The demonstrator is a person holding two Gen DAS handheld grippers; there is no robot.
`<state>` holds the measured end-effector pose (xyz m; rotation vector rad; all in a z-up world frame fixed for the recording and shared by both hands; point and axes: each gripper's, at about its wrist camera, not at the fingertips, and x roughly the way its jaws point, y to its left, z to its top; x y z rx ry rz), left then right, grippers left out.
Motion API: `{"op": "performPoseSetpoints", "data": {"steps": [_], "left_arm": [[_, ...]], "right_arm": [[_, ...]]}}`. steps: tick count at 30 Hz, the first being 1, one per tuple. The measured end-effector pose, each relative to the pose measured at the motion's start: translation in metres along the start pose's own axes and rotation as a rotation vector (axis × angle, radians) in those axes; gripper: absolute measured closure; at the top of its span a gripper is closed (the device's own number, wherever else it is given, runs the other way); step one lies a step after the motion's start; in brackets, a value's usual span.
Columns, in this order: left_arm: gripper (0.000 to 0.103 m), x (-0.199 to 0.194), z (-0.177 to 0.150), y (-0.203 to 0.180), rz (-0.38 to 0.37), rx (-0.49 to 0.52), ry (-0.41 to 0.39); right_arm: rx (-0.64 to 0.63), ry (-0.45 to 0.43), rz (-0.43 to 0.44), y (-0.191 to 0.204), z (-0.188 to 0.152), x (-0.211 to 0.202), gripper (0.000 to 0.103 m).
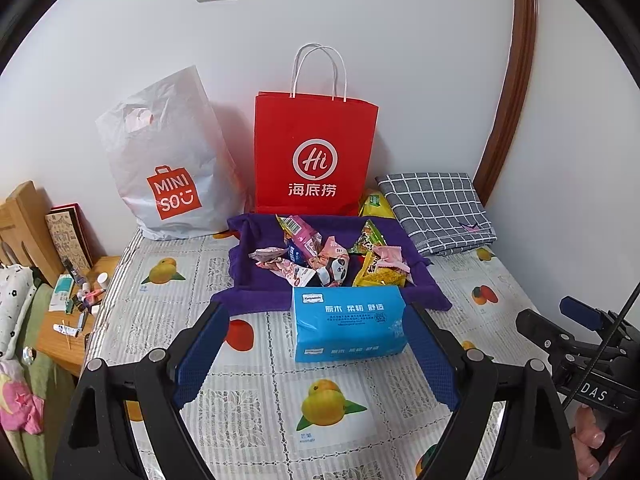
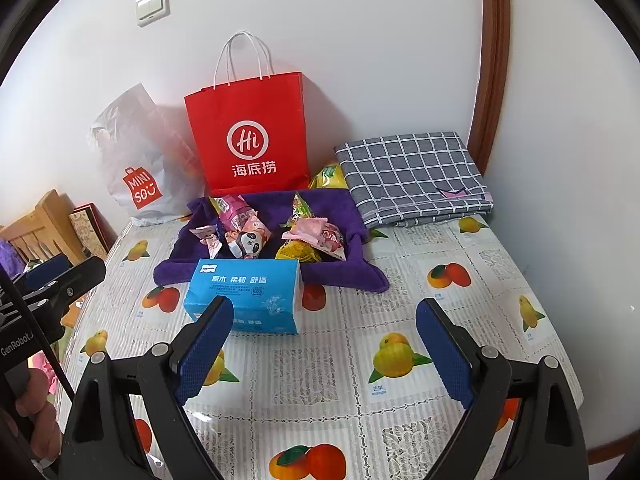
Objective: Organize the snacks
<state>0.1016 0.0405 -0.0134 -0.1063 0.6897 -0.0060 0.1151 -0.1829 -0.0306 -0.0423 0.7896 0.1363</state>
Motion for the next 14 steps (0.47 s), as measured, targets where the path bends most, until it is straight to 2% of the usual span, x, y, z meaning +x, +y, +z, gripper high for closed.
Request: {"op": "performPoseSetpoints", "data": {"steps": [14], "left_arm": [[0.015,0.0014,0.0035,0.0016,0.005,0.0,-0.005]], "right_arm": [[0.002,-0.004,-0.001,-0.0019,0.0014,-0.001,0.011]]}}
